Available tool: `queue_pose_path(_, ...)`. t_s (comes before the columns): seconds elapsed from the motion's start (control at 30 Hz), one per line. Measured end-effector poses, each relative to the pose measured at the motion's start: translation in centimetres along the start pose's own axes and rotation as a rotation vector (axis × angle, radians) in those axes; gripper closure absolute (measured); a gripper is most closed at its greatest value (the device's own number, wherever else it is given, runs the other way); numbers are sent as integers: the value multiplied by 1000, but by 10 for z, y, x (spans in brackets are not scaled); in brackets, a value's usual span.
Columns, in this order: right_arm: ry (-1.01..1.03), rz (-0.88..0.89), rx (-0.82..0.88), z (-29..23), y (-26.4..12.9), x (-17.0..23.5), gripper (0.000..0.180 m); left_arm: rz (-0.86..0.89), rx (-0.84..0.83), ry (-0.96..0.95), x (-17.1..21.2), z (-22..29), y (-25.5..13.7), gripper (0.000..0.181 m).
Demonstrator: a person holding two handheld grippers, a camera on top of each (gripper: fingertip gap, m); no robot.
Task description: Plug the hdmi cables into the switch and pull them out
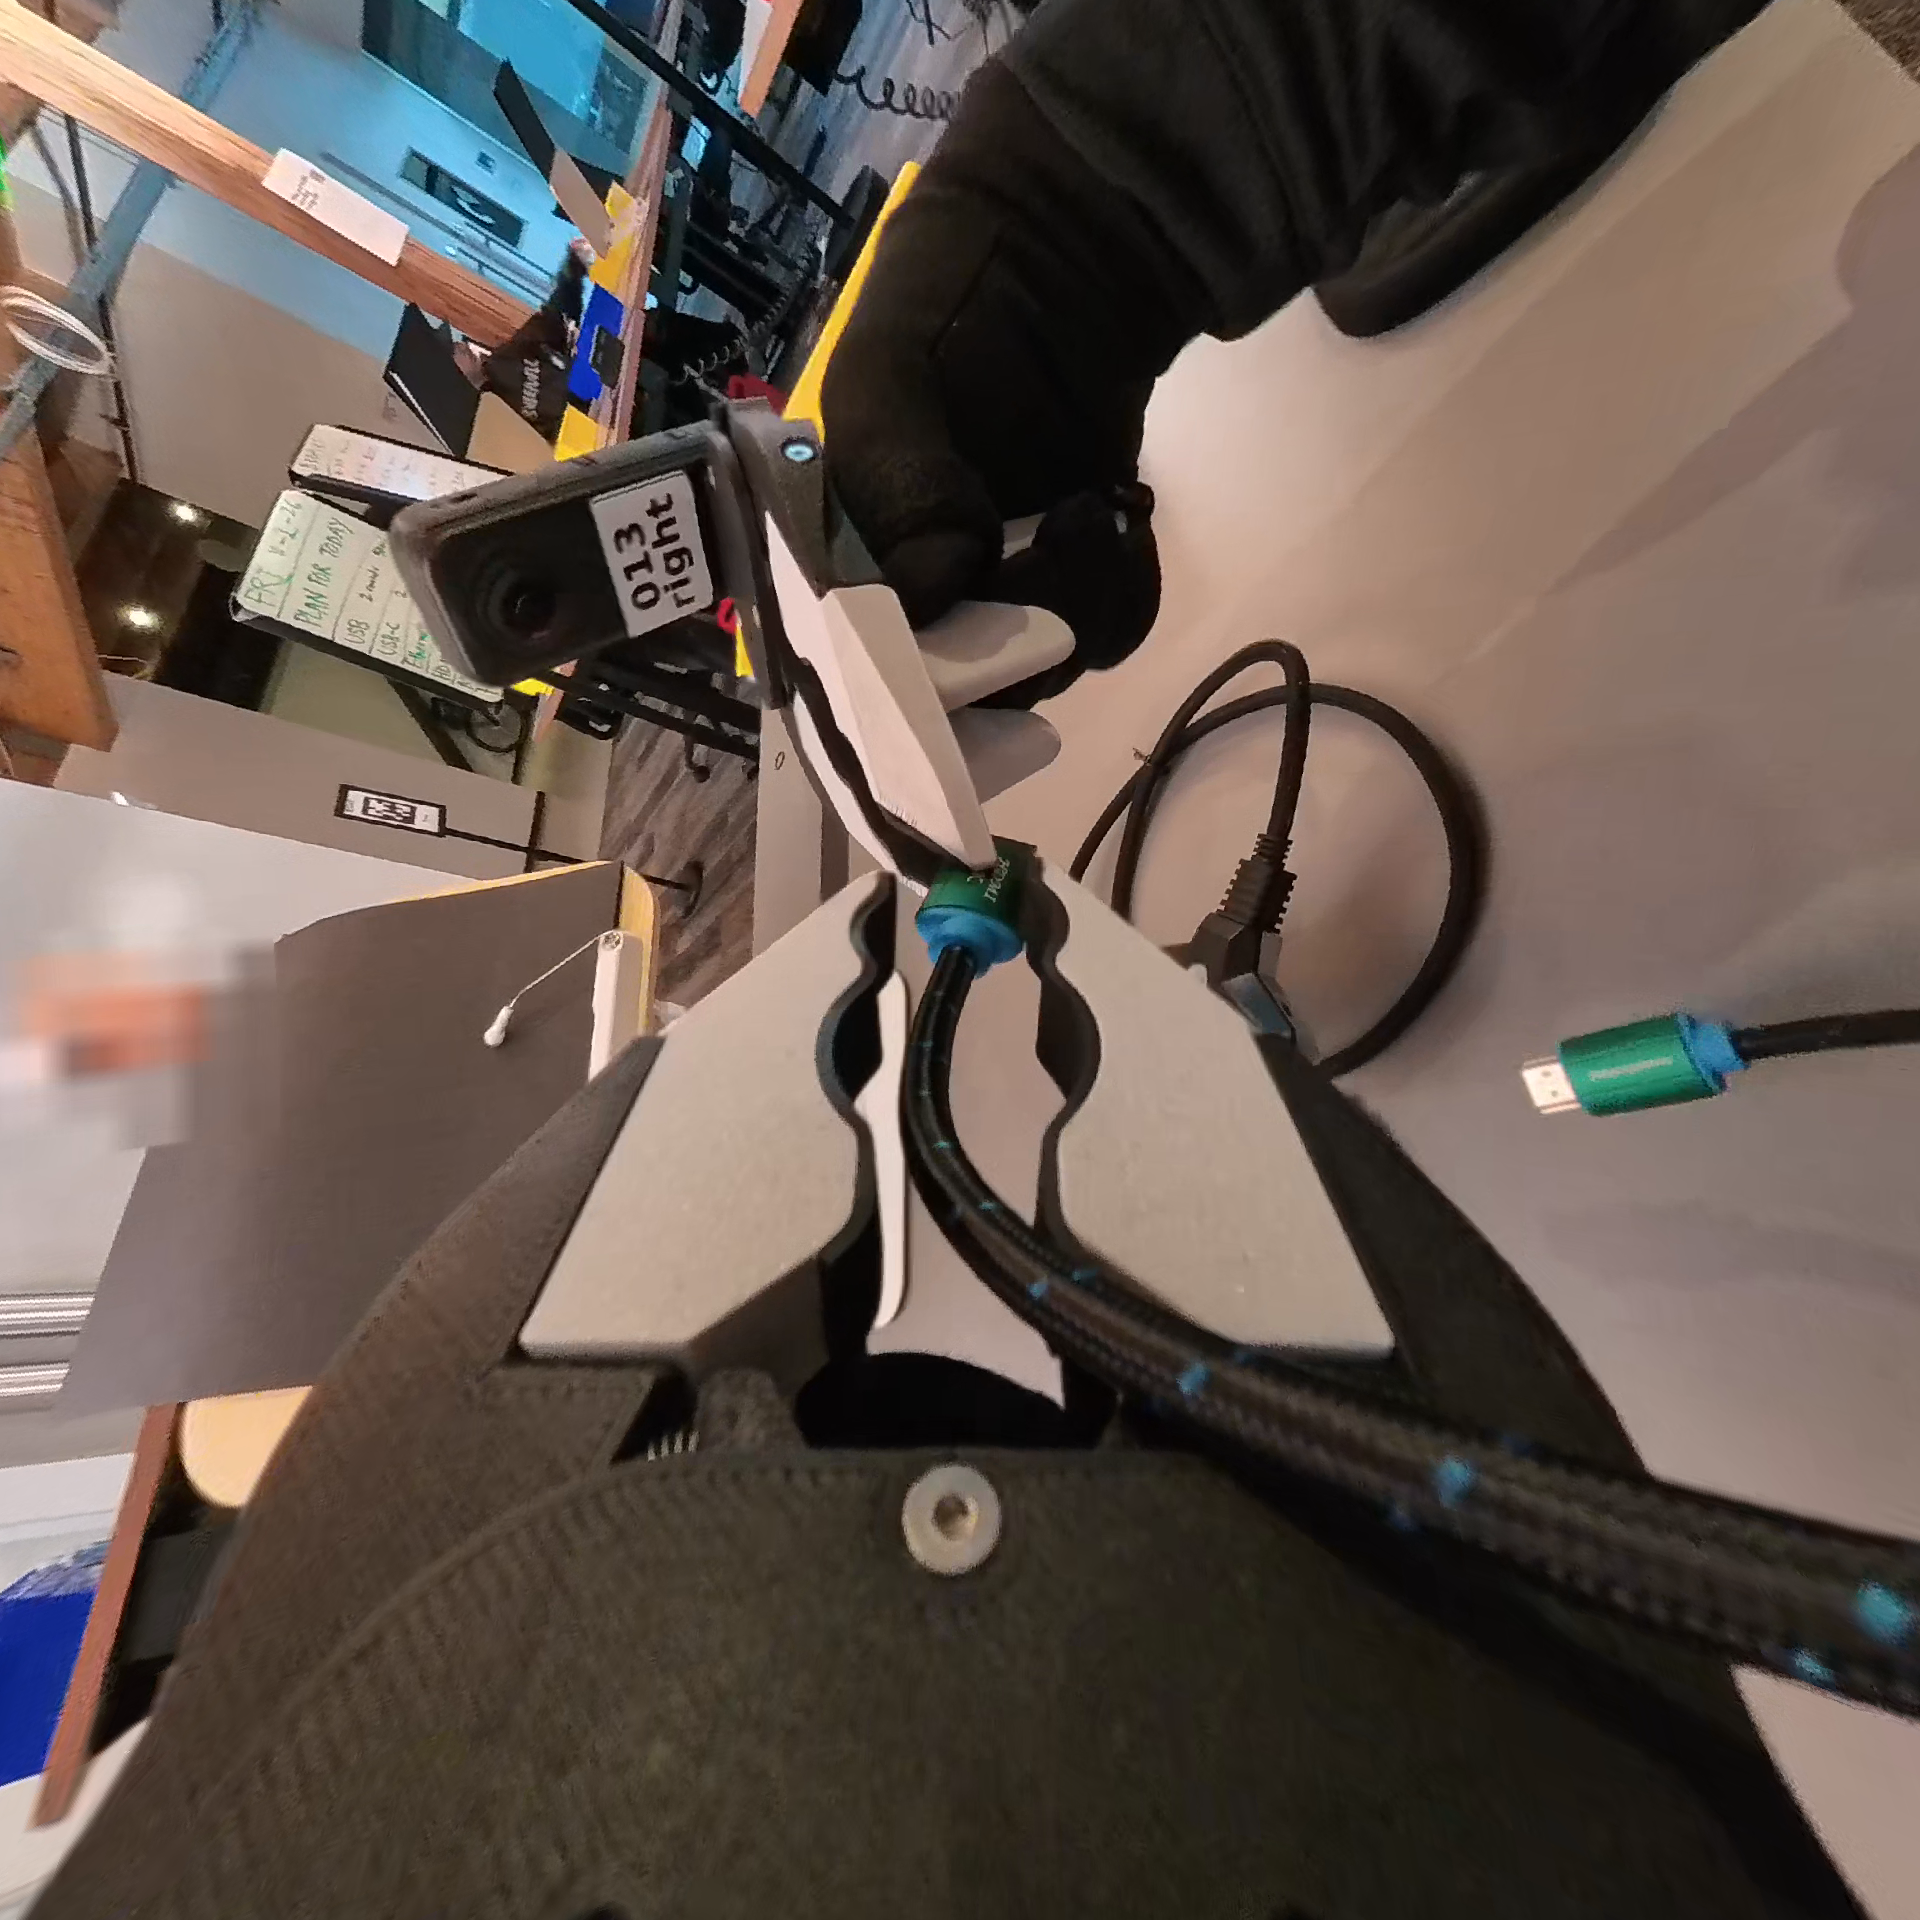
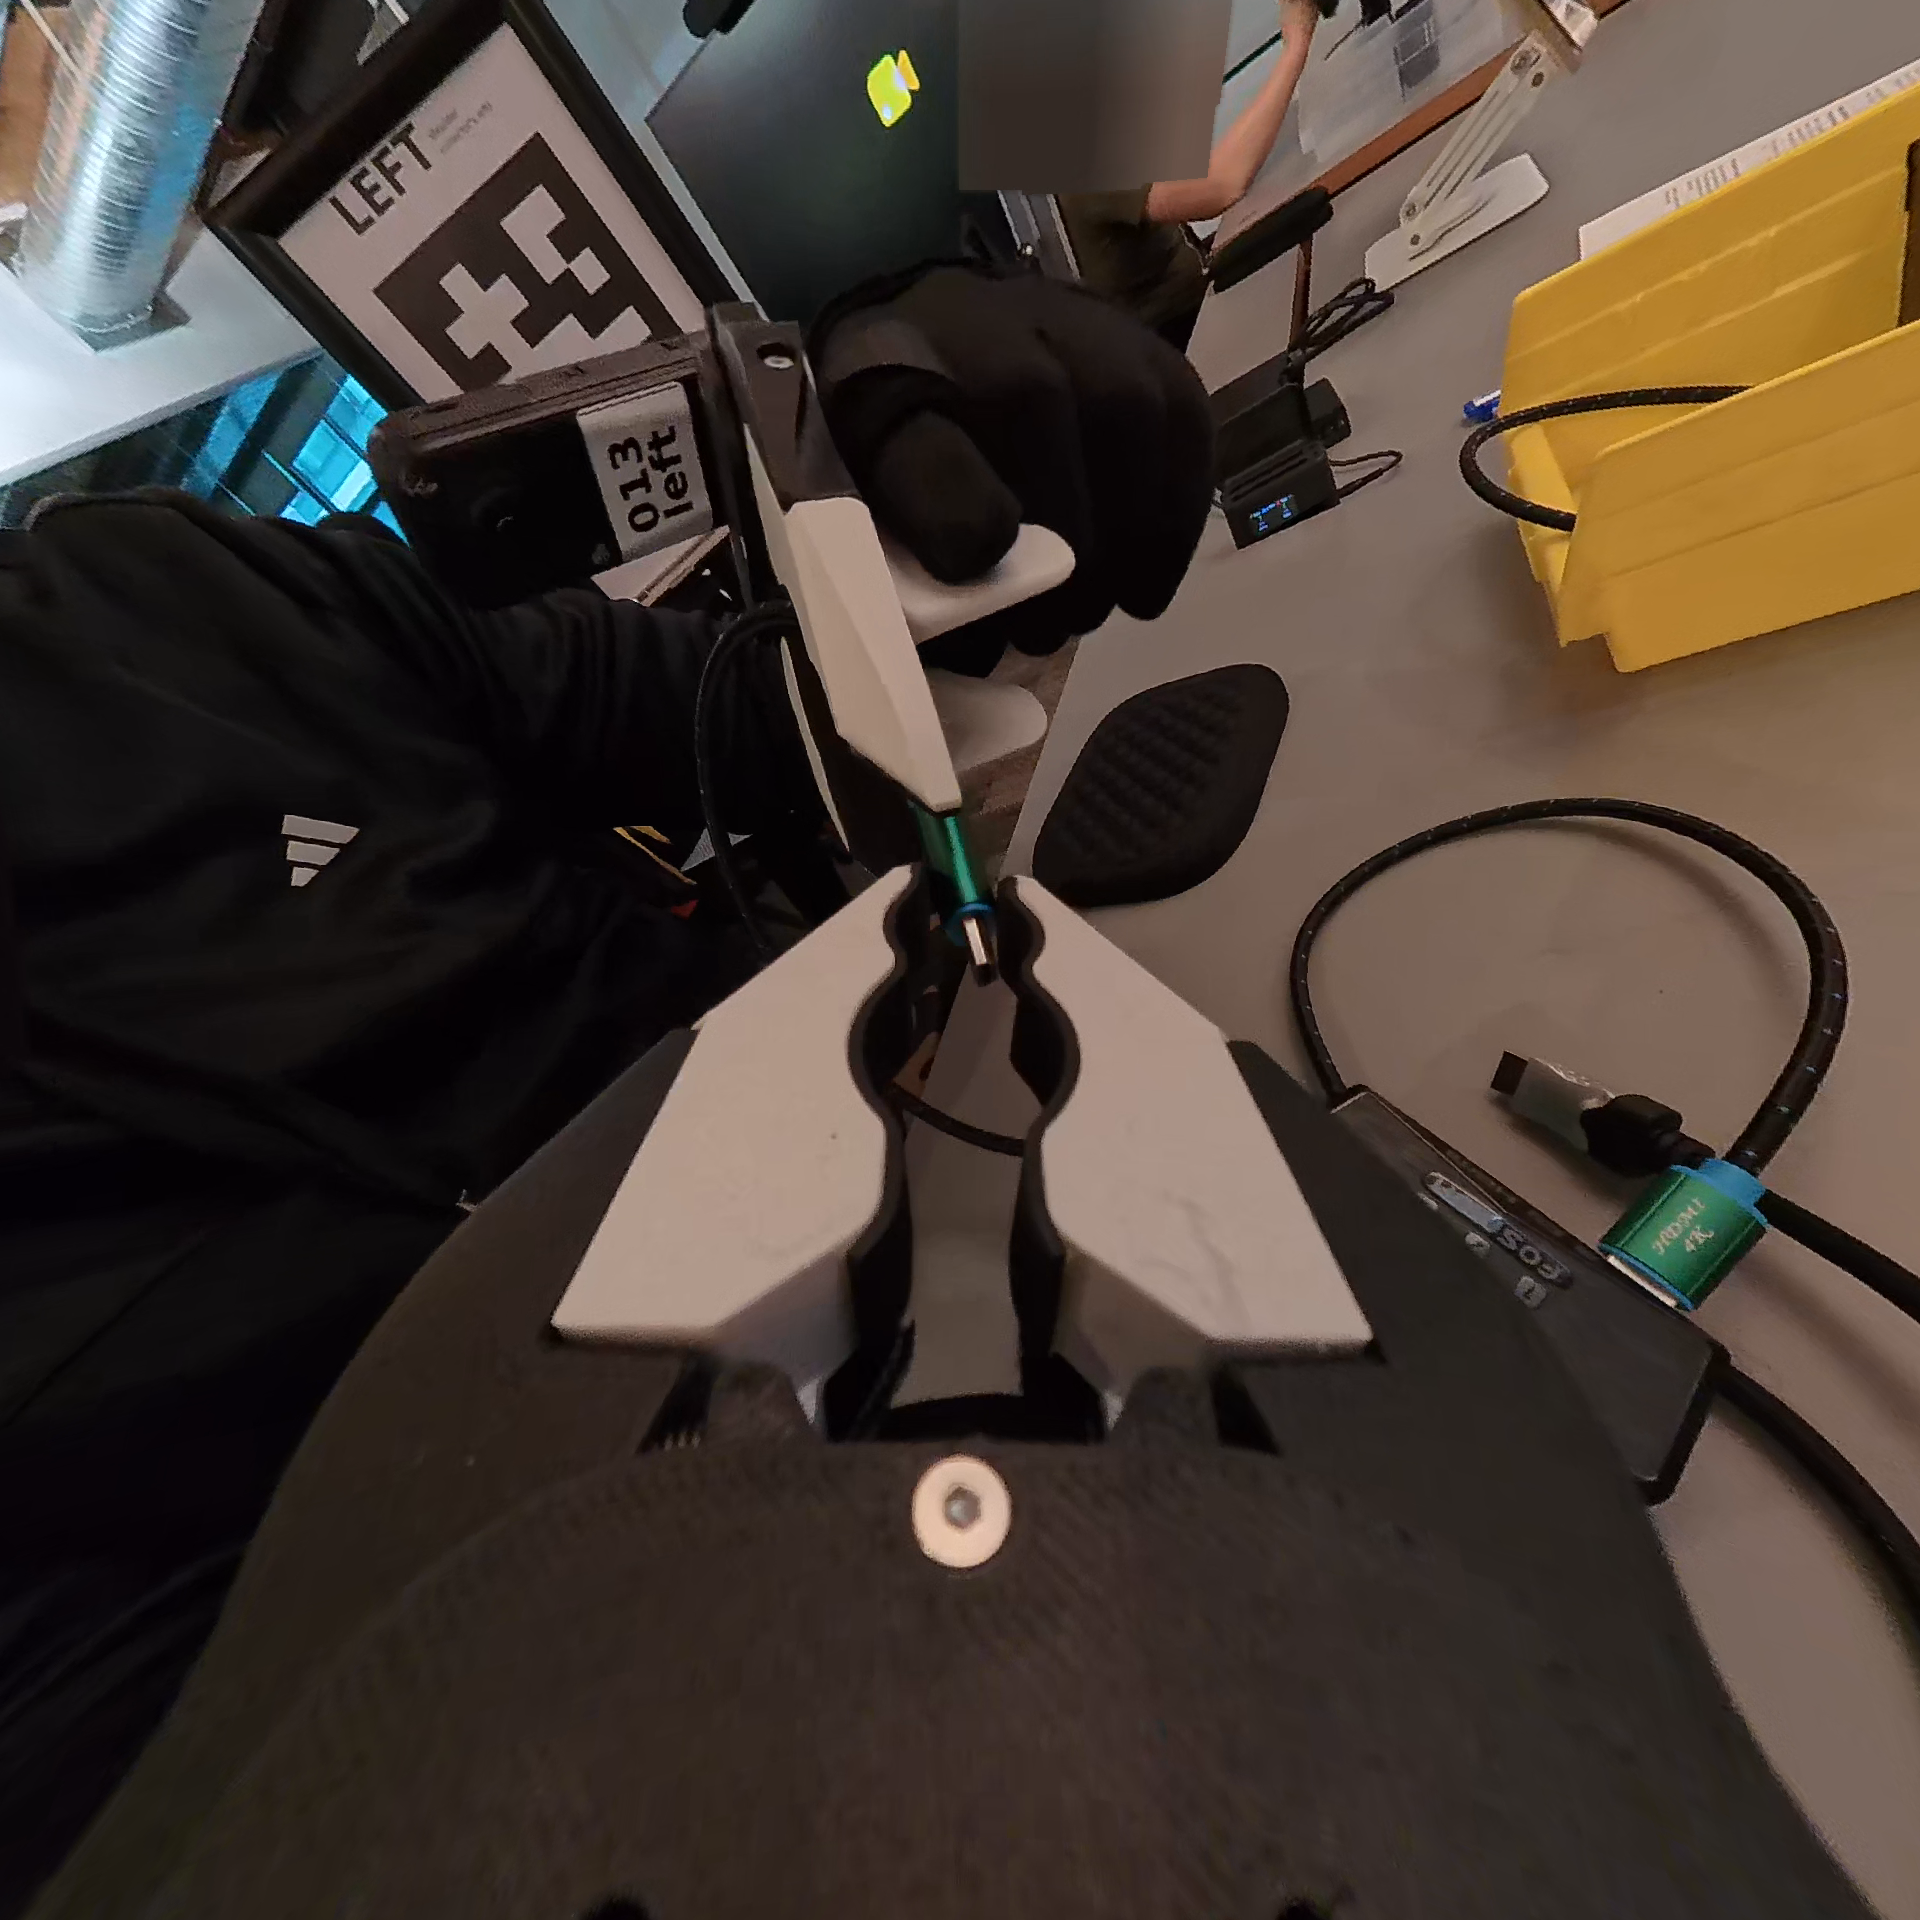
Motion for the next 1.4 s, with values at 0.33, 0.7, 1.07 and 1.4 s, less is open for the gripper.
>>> queue_pose_path(0.33, -24, -15, 20, -6, -3, -4, 170, -65, -20, 76, 2, 0, -1, 151)
queue_pose_path(0.7, -18, -26, -11, -6, -1, 0, 170, -11, 20, 17, -2, 3, 0, 159)
queue_pose_path(1.07, -51, 12, 26, -1, 0, -6, 169, -31, 7, -40, 4, -2, -1, 160)
queue_pose_path(1.4, -460, 60, 377, -12, -5, -43, 145, -54, -22, -293, 24, -22, -2, 161)
Point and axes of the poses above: each gripper's, where its closed fingertips meet, y out along the fingers, x out of its underside, z = x × y across the jaws, the point moved 7 cm from there along -y, back along the fingers, and after that the axes turned 5 degrees about -x, right-handed, at the moved point
